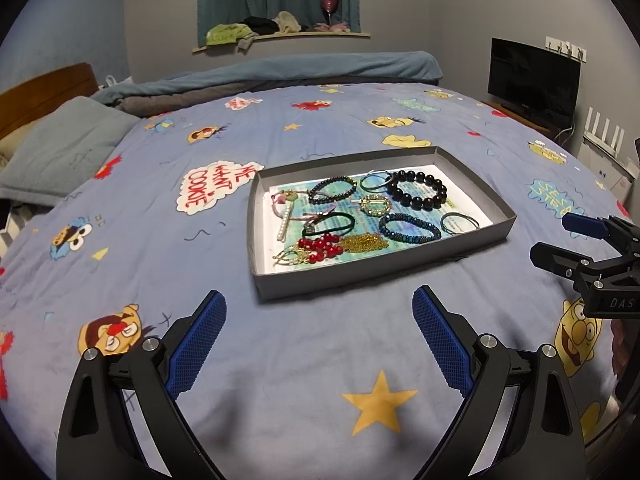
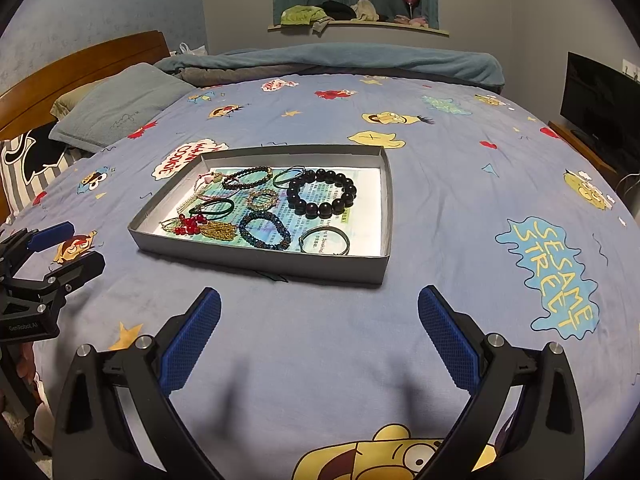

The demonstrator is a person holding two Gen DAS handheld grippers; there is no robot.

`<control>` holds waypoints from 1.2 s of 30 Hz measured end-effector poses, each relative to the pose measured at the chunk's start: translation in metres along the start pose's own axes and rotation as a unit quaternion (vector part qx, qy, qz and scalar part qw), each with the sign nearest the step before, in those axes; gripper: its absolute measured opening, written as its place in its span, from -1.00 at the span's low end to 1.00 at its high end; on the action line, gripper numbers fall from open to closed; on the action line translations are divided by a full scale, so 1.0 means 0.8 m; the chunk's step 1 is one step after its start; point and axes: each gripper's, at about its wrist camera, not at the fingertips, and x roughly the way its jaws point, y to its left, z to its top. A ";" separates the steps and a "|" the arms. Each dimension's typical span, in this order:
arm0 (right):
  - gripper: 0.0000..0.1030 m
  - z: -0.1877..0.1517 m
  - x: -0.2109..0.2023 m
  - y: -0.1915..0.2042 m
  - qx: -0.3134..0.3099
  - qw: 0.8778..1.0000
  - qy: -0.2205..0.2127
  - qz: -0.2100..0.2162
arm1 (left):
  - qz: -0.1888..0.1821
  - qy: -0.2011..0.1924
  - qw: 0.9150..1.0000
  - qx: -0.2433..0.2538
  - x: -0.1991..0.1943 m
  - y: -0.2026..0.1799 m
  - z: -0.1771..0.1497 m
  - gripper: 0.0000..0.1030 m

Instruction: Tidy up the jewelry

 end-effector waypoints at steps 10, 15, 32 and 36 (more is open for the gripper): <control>0.89 -0.002 0.001 -0.001 0.001 1.000 0.001 -0.001 | -0.001 0.000 1.000 0.000 0.000 0.000 -0.001 0.82; 0.89 -0.003 0.001 -0.002 0.001 1.000 0.001 -0.001 | 0.000 0.001 1.000 0.001 0.000 0.000 -0.001 0.82; 0.89 -0.006 0.005 -0.004 0.005 1.000 0.004 -0.002 | 0.005 0.001 1.000 0.000 0.003 0.004 -0.003 0.82; 0.89 -0.009 0.006 -0.003 0.005 1.000 0.006 -0.002 | 0.011 0.000 1.000 0.002 0.005 0.008 -0.006 0.82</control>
